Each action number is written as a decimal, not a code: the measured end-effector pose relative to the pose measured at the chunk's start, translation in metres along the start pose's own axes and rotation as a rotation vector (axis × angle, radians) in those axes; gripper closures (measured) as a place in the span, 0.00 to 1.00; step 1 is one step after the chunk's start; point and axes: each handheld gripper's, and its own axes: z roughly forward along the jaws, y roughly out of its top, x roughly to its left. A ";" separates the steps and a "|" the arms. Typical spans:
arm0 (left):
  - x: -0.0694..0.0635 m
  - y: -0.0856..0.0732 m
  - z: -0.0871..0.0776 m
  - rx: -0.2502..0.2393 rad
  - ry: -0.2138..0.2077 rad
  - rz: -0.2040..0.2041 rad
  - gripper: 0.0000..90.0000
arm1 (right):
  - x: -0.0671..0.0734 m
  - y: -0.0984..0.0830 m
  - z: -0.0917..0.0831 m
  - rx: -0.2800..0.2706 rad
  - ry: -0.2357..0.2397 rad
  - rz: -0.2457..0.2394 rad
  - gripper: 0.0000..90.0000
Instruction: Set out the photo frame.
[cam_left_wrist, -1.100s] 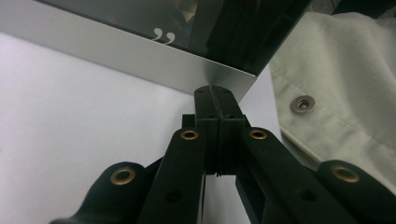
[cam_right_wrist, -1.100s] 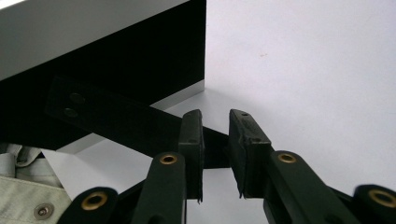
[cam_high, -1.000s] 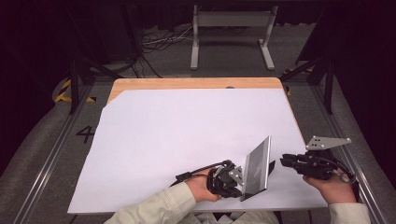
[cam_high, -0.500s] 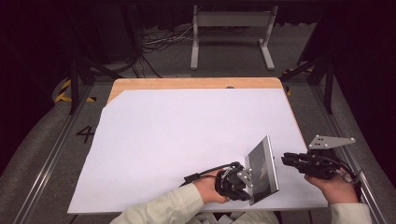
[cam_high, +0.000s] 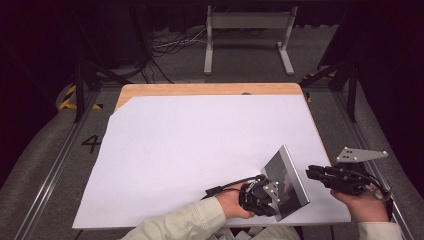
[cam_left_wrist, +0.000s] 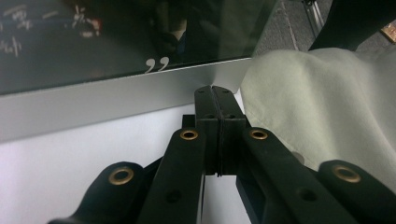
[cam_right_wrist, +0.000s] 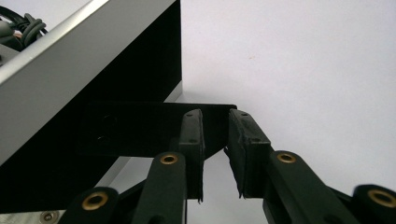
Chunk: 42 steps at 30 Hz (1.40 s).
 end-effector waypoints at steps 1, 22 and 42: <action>0.000 0.003 0.002 0.001 0.005 -0.006 1.00 | 0.000 0.000 0.000 -0.001 -0.001 0.001 0.83; 0.007 -0.005 -0.015 -0.040 0.043 -0.051 0.95 | -0.002 0.002 -0.002 -0.017 -0.020 0.025 0.81; 0.009 -0.041 -0.053 -0.029 0.134 -0.090 0.94 | -0.003 0.008 0.000 0.033 -0.021 0.067 0.80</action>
